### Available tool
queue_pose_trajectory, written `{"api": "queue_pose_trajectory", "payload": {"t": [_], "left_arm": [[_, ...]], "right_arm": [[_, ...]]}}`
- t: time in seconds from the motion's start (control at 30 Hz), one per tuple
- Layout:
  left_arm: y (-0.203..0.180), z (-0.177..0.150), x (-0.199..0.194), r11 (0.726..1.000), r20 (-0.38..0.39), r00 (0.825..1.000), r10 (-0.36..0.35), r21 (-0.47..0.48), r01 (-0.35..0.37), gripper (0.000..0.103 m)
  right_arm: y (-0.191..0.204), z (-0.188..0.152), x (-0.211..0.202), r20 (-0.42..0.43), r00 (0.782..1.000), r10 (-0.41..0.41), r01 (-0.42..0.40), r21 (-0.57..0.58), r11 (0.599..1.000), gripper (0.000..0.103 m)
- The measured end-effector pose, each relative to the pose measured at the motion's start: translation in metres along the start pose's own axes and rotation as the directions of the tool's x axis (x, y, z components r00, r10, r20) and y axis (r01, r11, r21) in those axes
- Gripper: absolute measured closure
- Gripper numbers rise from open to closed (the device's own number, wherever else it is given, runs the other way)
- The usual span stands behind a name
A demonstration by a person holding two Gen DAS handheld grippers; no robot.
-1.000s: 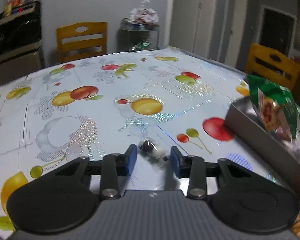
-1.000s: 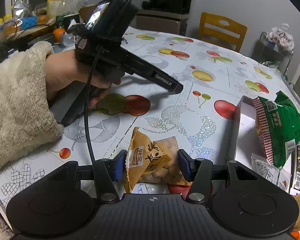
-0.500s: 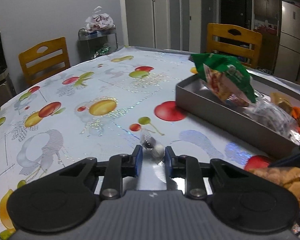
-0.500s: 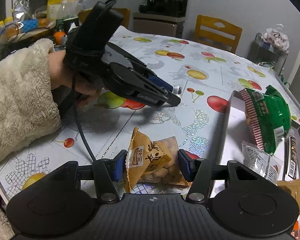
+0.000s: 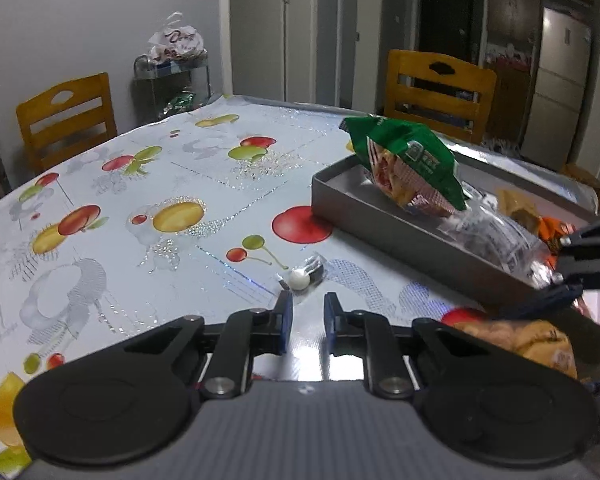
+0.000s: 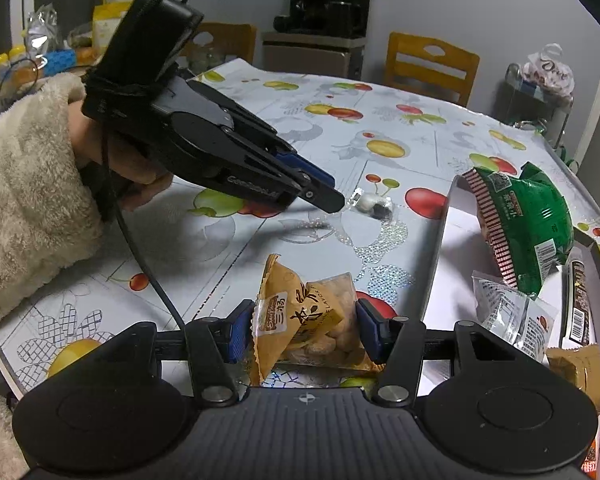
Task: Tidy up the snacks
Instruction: 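Grasp the small clear-wrapped candy with the left tool while the right tool holds the peanut bag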
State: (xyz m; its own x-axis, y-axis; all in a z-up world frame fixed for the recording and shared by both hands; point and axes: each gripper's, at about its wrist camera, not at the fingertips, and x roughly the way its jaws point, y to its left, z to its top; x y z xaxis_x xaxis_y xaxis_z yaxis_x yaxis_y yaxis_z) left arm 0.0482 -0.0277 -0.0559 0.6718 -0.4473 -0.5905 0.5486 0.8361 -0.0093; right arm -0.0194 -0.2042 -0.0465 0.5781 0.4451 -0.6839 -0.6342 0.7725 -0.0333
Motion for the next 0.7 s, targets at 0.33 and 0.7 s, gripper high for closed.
{"api": "queue_pose_trajectory", "payload": {"t": [0.33, 0.7], "left_arm": [[-0.018, 0.011, 0.030, 0.985, 0.102, 0.989, 0.110, 0.120, -0.122, 0.025], [-0.012, 0.015, 0.051, 0.997, 0.004, 0.999, 0.038, 0.070, -0.039, 0.057]], "right_arm": [[0.000, 0.000, 0.000, 0.009, 1.000, 0.014, -0.014, 0.015, 1.000, 0.049], [0.001, -0.001, -0.001, 0.008, 1.000, 0.012, -0.012, 0.026, 1.000, 0.049]]}}
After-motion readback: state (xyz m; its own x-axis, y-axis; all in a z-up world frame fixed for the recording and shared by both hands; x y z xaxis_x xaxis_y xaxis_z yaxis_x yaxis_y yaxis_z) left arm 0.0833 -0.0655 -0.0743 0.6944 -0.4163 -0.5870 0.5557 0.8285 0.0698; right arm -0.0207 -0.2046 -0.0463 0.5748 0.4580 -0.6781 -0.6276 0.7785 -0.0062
